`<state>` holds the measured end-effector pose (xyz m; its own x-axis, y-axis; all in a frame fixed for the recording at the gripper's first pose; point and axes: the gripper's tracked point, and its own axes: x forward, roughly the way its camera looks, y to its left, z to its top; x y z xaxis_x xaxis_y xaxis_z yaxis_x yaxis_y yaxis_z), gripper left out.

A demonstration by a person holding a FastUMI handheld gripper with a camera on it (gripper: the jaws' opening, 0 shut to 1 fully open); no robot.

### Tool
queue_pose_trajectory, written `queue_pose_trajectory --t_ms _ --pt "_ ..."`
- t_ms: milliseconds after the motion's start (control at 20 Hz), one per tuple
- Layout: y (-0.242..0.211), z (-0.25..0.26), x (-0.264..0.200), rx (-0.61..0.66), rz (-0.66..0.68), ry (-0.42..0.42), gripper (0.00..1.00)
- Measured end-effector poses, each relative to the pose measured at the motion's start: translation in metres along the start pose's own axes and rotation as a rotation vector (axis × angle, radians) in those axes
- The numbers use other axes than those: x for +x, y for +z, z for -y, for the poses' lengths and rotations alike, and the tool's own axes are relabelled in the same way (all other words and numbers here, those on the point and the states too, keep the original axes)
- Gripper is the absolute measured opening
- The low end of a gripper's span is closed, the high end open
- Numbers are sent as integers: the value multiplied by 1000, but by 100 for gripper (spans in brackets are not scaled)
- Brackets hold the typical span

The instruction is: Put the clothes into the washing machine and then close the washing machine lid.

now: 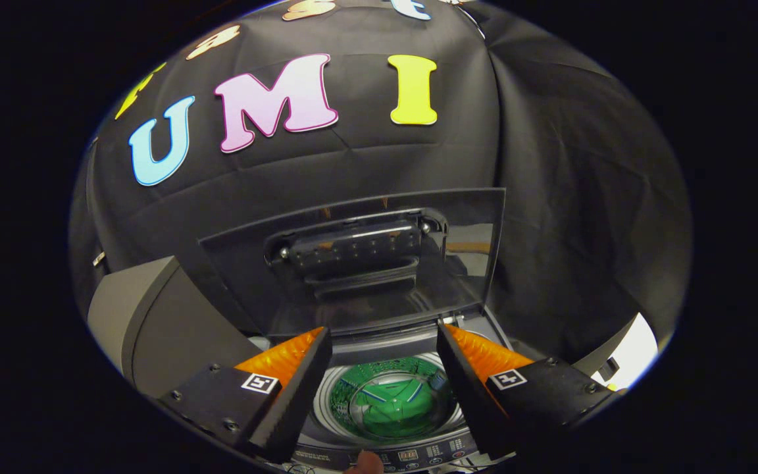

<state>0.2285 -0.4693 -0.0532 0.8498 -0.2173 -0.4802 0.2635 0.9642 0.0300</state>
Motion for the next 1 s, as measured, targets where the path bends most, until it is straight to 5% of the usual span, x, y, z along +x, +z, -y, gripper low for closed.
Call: queue_pose_trajectory --t_ms 1000 --pt "127 -34 15 -51 193 59 100"
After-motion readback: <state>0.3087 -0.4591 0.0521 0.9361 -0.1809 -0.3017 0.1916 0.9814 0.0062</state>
